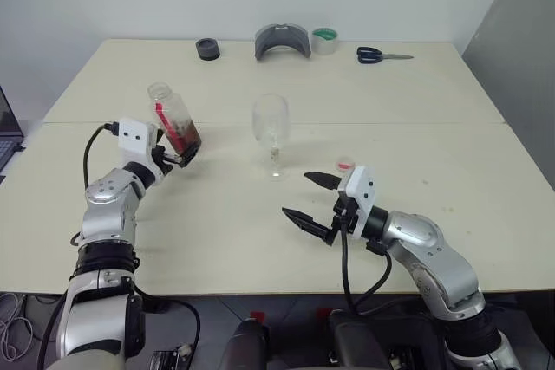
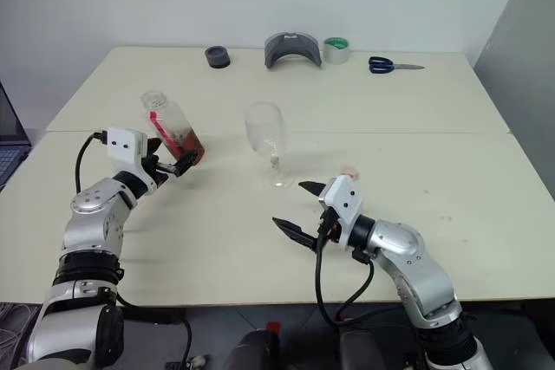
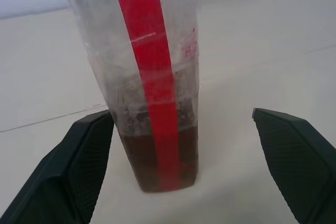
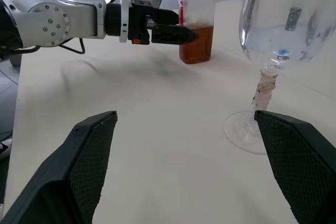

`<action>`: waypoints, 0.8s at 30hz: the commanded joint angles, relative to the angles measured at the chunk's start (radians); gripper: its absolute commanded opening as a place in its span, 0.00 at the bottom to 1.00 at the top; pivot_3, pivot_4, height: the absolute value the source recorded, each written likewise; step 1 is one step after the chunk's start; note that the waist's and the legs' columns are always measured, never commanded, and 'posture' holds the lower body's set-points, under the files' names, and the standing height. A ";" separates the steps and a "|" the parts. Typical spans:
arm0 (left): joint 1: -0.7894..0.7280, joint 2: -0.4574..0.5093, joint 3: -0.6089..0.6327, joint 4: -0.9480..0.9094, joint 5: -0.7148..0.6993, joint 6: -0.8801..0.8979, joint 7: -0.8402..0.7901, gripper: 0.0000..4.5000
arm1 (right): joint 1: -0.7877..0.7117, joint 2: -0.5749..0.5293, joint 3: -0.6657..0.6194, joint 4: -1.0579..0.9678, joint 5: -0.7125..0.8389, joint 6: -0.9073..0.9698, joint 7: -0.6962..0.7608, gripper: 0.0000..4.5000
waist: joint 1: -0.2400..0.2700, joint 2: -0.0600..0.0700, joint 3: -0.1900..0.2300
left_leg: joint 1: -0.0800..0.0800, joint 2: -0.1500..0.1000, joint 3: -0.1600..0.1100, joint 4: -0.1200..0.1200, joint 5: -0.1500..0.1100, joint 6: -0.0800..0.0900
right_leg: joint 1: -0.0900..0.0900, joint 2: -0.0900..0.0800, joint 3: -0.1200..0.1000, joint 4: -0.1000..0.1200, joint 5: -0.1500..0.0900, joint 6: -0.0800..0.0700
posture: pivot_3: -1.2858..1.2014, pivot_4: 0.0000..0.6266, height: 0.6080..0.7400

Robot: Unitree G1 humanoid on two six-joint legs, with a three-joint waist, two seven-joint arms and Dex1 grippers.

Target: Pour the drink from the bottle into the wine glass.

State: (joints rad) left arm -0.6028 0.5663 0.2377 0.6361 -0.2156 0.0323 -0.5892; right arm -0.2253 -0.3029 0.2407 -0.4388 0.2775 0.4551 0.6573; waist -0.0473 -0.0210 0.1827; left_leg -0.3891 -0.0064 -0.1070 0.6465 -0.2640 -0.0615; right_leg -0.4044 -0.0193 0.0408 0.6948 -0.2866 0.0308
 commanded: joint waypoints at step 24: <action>-0.203 0.039 0.009 0.302 0.032 -0.135 -0.011 0.40 | -0.047 0.016 0.010 -0.023 0.015 -0.037 -0.014 1.00 | -0.004 0.000 0.000 | -0.001 0.000 0.000 0.000 0.000 0.000 | -0.001 0.000 0.000 0.001 0.000 0.000 | 0.52 0.24 1.00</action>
State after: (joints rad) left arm -0.7824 0.5942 0.2405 0.9443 -0.1809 -0.0788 -0.5979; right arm -0.2615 -0.2893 0.2574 -0.4368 0.2890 0.4461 0.6483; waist -0.0516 -0.0214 0.1826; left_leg -0.3897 -0.0068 -0.1073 0.6470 -0.2639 -0.0615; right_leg -0.4050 -0.0191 0.0405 0.6959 -0.2866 0.0307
